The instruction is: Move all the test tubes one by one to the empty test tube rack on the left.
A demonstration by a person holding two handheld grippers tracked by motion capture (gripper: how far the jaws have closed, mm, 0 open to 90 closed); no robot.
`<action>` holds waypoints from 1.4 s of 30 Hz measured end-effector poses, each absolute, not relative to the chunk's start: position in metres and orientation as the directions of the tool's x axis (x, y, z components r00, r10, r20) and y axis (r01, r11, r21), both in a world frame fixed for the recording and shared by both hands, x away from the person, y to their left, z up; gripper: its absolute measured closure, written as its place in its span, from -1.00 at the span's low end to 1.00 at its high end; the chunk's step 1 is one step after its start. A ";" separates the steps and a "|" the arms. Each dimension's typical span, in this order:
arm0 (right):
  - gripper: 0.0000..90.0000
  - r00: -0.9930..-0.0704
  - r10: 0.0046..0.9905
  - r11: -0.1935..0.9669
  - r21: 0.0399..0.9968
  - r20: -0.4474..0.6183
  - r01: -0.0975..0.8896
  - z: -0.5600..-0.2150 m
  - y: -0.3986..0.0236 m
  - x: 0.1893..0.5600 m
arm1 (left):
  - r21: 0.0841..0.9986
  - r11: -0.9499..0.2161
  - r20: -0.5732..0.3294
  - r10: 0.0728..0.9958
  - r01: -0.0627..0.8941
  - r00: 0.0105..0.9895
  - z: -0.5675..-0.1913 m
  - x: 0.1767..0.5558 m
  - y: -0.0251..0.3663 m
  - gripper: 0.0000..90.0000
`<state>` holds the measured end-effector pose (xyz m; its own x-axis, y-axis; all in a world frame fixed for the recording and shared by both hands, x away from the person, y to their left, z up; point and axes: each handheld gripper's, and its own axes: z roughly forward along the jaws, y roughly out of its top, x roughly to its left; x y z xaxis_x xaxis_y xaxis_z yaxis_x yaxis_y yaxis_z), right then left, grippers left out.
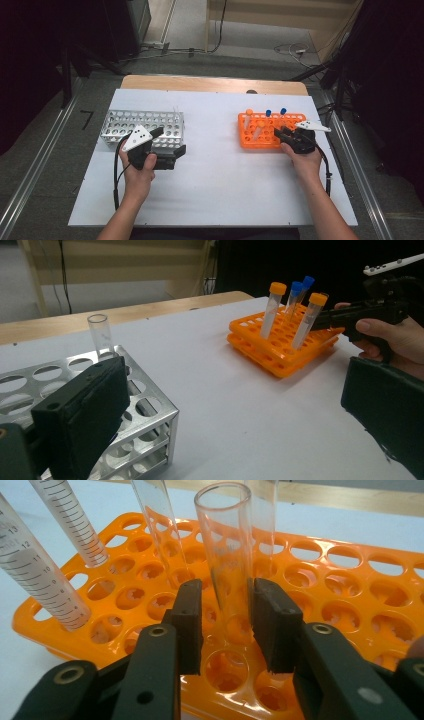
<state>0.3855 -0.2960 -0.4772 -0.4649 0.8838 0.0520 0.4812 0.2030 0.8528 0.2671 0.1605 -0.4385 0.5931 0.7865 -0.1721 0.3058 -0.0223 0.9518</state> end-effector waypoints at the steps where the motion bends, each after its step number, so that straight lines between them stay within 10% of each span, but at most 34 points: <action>1: 0.45 -0.459 0.888 0.208 0.857 0.037 0.471 -0.478 -0.295 0.385 | 0.952 -0.023 -0.172 0.786 0.306 0.593 -0.439 0.267 0.161 -1.00; 42: 0.65 -0.541 0.839 0.190 0.903 0.054 0.385 -0.446 -0.298 0.344 | 0.948 -0.037 -0.175 0.770 0.317 0.613 -0.440 0.267 0.154 -1.00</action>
